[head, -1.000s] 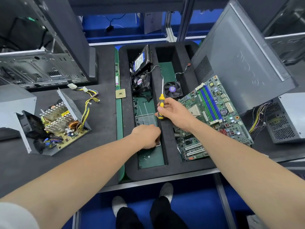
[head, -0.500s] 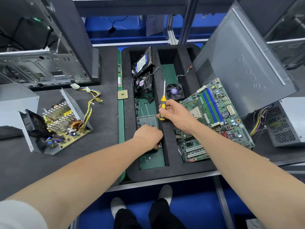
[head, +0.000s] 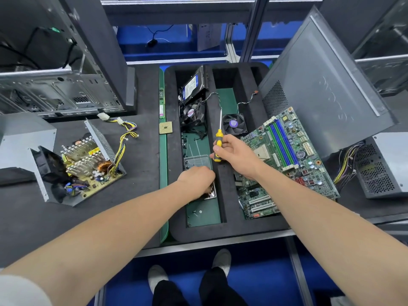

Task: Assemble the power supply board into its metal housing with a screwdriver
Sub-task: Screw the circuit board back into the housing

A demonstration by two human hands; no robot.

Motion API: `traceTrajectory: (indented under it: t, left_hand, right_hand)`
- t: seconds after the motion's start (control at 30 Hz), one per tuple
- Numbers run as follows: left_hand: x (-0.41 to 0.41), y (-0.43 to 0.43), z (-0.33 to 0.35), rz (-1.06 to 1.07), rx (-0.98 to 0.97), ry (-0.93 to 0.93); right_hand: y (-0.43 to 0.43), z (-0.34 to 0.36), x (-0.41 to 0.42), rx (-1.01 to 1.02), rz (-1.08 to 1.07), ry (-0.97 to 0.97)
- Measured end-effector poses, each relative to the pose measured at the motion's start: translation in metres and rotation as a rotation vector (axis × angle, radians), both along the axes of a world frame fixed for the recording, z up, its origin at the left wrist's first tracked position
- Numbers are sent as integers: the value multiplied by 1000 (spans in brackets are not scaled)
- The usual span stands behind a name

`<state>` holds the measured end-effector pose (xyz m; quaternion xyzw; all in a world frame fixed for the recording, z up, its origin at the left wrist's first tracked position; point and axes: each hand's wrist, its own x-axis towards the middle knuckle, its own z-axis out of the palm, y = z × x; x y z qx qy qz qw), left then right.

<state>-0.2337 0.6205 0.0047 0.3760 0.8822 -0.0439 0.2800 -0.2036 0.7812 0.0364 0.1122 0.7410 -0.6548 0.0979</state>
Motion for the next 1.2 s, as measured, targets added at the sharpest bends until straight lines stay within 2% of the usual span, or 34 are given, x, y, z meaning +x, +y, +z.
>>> traceTrajectory:
  t: [0.23, 0.7, 0.93, 1.1, 1.2]
  left_hand:
    - [-9, -3, 0, 52, 48, -44]
    - [6, 2, -9, 24, 21, 55]
    - [7, 1, -9, -121, 0, 125]
    - [3, 2, -7, -2, -32, -30]
    - [-3, 1, -5, 1, 56, -9]
  right_hand:
    - [2, -2, -1, 14, 10, -2]
    - [3, -5, -2, -15, 9, 3]
    - [3, -6, -2, -5, 7, 2]
    - [3, -4, -2, 4, 14, -3]
    - [3, -3, -3, 20, 18, -6]
